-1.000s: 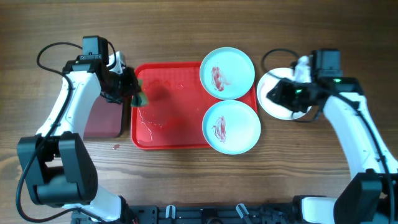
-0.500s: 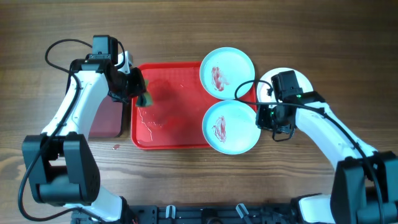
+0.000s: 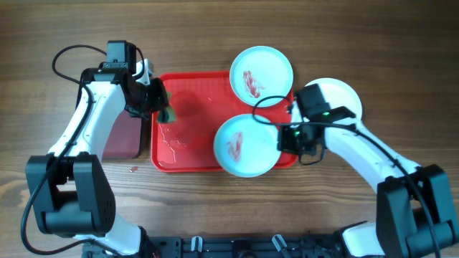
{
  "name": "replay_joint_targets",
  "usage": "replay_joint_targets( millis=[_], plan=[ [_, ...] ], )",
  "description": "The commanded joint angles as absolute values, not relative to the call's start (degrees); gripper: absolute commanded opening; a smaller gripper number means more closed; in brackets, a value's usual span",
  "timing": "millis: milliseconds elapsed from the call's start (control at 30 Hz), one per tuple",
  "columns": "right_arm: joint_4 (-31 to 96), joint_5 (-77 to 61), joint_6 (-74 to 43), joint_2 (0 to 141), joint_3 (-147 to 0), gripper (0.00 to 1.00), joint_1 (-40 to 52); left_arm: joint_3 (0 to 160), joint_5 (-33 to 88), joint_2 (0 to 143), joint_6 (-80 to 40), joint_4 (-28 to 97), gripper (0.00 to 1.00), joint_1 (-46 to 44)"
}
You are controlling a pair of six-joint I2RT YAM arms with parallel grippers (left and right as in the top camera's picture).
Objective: Clean dirty plates on tray and stack at the side
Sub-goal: 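Grip the lower light-blue plate with right gripper, drag it left, then scrub the light-blue plate with the sponge in left gripper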
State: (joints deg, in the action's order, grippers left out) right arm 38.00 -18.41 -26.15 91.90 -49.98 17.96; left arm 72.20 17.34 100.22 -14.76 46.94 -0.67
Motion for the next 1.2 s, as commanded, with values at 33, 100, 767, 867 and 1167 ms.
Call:
replay_joint_targets(
  millis=[33, 100, 767, 867, 1167],
  plan=[
    [31.00, -22.46, -36.07, 92.66, -53.19, 0.04, 24.40, 71.83, 16.82, 100.09, -15.51, 46.74, 0.04, -0.91],
    [23.77, -17.34, -42.13, 93.60, -53.19, 0.04, 28.75, 71.83, 16.80, 100.09, -15.49, 46.74, 0.04, -0.91],
    [20.56, -16.67, -43.62, 108.44, -60.86, 0.04, 34.11, 69.93, 16.82, 100.18, -15.25, 45.12, 0.04, -4.56],
    [19.51, -16.73, -43.51, 108.44, -60.88, 0.04, 34.09, 66.28, 16.82, 100.20, -14.70, 42.59, 0.04, -6.44],
    [17.98, -18.81, -41.39, 108.44, -60.88, 0.04, 34.00, 54.22, 14.24, 100.20, -6.17, 33.04, 0.04, -7.03]
  ],
)
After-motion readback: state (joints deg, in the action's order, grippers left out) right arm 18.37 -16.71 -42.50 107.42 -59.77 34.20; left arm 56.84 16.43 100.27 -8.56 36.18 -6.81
